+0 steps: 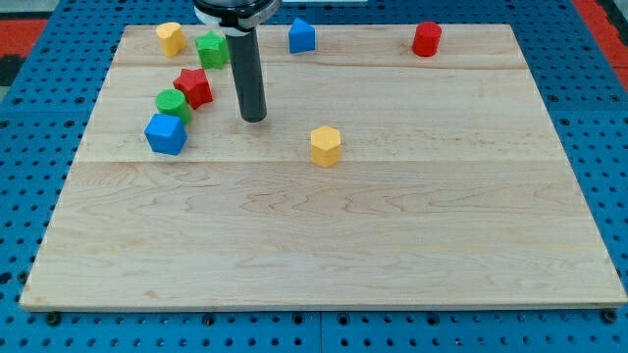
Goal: Move your arm at center left
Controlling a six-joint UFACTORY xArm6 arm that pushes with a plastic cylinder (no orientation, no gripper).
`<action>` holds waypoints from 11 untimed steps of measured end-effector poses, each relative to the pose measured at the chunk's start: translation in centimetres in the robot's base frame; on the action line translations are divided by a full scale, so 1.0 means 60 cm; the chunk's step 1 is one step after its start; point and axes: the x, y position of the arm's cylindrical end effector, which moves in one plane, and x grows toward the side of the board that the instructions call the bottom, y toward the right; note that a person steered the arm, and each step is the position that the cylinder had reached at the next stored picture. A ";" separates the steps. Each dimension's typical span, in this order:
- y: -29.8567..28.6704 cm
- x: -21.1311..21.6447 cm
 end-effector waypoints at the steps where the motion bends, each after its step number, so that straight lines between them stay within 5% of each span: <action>1: 0.012 0.000; 5: -0.045 0.009; 7: 0.049 0.077; 8: 0.015 0.086; 9: -0.096 0.161; 10: -0.284 0.138; 11: -0.328 0.030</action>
